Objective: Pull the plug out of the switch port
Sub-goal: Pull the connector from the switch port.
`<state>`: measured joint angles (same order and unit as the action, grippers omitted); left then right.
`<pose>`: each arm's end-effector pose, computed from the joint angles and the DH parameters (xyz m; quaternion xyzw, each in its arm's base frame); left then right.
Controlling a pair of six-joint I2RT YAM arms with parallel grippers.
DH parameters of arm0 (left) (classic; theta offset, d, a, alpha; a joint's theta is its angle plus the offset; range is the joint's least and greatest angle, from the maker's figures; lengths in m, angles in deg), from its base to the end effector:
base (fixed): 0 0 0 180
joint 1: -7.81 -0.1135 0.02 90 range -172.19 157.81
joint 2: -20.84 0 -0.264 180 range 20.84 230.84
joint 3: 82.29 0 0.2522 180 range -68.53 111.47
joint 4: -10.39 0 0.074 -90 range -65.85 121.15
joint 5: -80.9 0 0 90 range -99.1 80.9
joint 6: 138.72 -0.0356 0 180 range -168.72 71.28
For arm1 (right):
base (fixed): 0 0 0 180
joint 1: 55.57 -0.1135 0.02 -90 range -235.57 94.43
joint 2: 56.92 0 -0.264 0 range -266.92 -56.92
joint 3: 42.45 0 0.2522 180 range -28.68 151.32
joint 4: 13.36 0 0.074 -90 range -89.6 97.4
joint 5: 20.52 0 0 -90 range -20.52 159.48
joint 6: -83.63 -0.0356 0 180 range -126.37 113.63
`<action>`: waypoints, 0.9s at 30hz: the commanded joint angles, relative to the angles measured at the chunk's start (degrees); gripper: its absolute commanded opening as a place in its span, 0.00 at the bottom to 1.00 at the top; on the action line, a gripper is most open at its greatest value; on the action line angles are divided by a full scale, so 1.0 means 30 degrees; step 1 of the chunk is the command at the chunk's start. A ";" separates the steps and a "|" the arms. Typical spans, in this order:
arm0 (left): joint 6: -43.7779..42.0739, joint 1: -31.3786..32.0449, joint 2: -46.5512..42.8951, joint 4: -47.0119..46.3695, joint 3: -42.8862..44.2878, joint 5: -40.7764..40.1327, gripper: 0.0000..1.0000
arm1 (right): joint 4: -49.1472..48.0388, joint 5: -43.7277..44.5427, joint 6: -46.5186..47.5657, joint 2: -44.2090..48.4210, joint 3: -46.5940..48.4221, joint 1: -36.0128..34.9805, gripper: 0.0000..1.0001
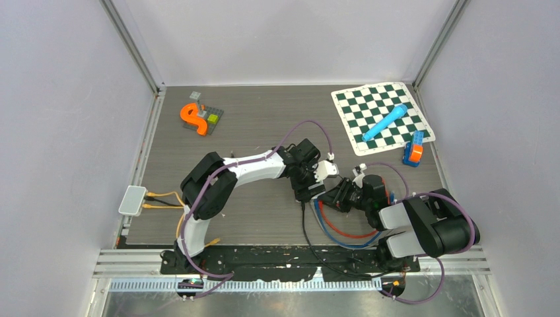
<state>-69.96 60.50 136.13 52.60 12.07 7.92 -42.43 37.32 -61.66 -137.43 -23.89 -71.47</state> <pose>0.2446 -0.3381 0.1657 0.6059 0.7479 -0.2008 0.1821 0.1703 0.0682 0.0948 0.1598 0.8392 0.4652 0.2319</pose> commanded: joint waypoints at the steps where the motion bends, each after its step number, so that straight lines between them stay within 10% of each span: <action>1: 0.0428 0.0076 -0.0176 0.0149 0.0663 0.1241 0.61 | 0.2056 0.1101 0.0780 -0.0689 0.0066 -0.0002 0.33; 27: 0.1102 -0.0306 -0.0645 -0.0498 -0.0060 0.1330 0.60 | 0.1915 0.1142 0.0683 -0.0113 -0.0187 -0.0018 0.43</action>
<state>-68.10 59.75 136.11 52.29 12.02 9.34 -42.21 36.86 -62.03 -137.14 -23.32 -71.47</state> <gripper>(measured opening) 0.724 0.421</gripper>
